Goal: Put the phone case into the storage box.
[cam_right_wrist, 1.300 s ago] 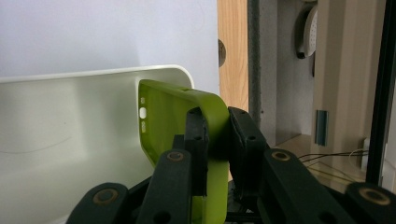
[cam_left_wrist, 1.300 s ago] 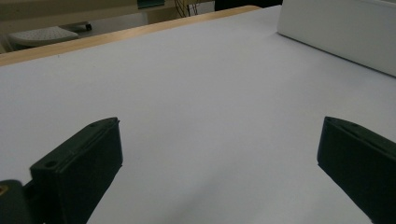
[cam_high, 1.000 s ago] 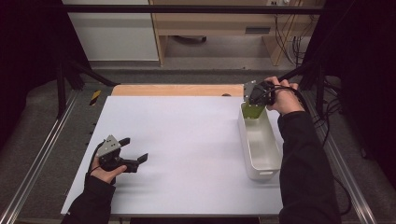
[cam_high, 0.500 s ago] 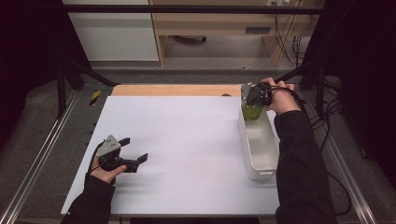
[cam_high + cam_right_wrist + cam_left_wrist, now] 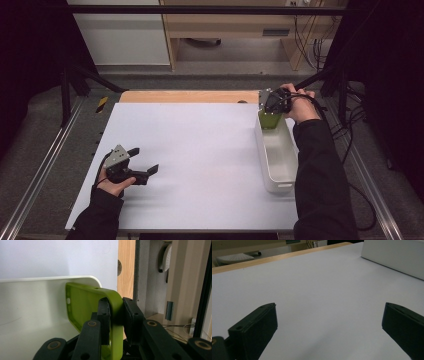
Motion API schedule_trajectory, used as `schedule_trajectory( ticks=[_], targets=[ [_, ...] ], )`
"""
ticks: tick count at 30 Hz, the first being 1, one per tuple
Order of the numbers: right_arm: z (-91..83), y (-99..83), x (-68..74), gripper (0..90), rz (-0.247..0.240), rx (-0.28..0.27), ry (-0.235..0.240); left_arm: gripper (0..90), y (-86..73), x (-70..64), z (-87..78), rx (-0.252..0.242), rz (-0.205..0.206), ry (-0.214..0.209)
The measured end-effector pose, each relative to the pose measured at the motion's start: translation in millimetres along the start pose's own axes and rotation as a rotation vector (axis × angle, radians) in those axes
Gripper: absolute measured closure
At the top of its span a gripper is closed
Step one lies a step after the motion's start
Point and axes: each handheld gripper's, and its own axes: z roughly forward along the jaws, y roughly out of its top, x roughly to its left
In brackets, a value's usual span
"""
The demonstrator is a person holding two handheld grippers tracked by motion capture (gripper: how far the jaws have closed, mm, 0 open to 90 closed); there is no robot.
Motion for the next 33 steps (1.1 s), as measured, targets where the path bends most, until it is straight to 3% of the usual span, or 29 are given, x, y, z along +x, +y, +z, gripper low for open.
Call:
schedule_trajectory(
  ticks=[18,26,33],
  targets=[
    [2.7,0.4,-3.2,71.9,0.013,0.015,-0.030,0.0,0.1,0.3,-0.3,-0.002,-0.002,-0.001],
    [-0.1,0.3,-3.7,59.6,0.029,0.018,-0.040,0.0,0.3,0.2,-0.6,-0.004,-0.001,-0.001],
    [-10.6,0.6,-3.6,46.7,0.084,-0.032,-0.035,0.0,0.4,0.0,-0.8,-0.005,-0.002,0.001]
  ],
)
